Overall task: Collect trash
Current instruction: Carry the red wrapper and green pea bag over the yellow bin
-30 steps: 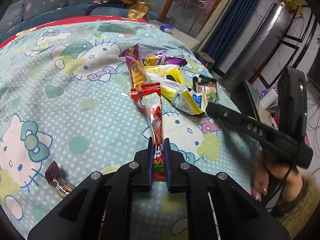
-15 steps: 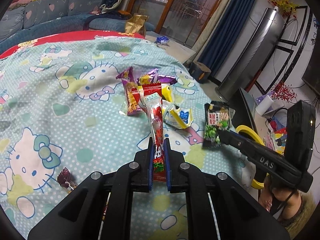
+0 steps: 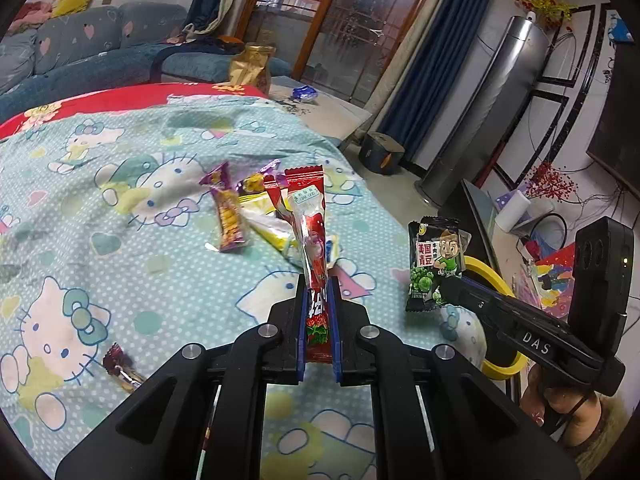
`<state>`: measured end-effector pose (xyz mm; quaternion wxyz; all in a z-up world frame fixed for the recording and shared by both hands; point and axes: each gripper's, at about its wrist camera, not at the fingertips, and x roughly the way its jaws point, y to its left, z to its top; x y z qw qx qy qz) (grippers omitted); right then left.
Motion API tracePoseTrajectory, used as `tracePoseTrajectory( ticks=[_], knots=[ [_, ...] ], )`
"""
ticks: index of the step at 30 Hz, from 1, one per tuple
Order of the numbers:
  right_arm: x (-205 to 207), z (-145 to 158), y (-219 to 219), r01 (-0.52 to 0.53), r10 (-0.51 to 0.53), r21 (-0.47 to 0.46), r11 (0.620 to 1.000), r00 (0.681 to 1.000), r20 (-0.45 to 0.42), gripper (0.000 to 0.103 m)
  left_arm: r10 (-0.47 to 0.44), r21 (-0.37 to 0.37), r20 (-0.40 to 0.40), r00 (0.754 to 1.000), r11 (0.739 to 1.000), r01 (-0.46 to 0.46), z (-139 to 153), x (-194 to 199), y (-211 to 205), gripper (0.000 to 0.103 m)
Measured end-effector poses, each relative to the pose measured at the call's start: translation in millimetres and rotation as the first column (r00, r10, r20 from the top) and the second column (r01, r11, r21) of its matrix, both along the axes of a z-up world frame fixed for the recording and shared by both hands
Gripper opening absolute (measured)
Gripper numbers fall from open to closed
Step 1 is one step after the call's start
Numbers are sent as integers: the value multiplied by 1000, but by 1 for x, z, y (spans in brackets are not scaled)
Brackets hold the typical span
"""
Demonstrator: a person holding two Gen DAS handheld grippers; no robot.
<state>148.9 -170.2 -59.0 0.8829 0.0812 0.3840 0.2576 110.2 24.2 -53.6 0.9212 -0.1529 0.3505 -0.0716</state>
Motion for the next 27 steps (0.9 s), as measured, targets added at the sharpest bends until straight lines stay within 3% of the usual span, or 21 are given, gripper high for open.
tracePoseTrajectory(
  ticks=[27],
  knots=[
    [-28,31,-67,138,-136,-18,990,985,103,5,-180,54,64,982,983,177,28,7,-74,9]
  ],
)
